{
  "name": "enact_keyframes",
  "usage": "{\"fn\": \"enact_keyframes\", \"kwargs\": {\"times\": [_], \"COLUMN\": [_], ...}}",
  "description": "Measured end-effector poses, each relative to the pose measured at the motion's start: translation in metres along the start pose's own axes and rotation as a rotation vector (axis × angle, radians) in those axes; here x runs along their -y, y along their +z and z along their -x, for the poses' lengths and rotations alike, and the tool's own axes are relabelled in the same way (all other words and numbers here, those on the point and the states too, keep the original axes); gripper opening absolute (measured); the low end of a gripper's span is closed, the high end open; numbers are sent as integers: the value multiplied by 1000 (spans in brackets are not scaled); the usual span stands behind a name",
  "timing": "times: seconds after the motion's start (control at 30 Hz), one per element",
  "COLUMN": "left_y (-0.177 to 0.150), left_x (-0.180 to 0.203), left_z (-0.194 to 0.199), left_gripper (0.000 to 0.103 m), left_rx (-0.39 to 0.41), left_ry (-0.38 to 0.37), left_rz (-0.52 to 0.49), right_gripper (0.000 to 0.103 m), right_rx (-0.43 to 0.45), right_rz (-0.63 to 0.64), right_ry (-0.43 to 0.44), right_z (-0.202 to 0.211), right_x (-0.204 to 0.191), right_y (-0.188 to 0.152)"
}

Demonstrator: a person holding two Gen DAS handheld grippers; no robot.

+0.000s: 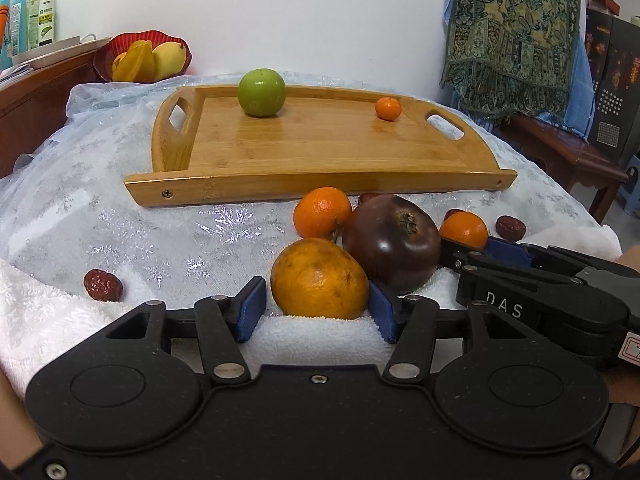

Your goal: Organize fruits

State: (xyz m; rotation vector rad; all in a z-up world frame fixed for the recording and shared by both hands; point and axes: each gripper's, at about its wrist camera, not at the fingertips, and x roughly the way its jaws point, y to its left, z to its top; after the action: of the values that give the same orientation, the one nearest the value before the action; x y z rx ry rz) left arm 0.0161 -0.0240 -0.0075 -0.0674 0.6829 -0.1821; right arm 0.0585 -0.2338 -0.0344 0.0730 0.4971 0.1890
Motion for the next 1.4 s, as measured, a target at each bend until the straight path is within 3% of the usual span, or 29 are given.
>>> {"fn": "enact_keyframes", "kwargs": {"times": [0.1, 0.53, 0.97, 1.4], "left_y": [1, 1, 5, 52], "left_x": [1, 0, -21, -24], "left_z": [0, -4, 6, 2], "left_gripper": [49, 48, 48, 48], "left_rx": [1, 60, 114, 180], "left_ry": [-6, -13, 12, 10], "left_rz": [-1, -45, 13, 19], "right_gripper": [47, 43, 43, 43], "right_rx": [0, -31, -9, 44], "right_rz": [-10, -95, -38, -31], "right_ry": [0, 40, -2, 26], "right_z": [0, 1, 16, 10], "right_x": [0, 15, 10, 0], "right_y": [1, 11, 29, 40]}}
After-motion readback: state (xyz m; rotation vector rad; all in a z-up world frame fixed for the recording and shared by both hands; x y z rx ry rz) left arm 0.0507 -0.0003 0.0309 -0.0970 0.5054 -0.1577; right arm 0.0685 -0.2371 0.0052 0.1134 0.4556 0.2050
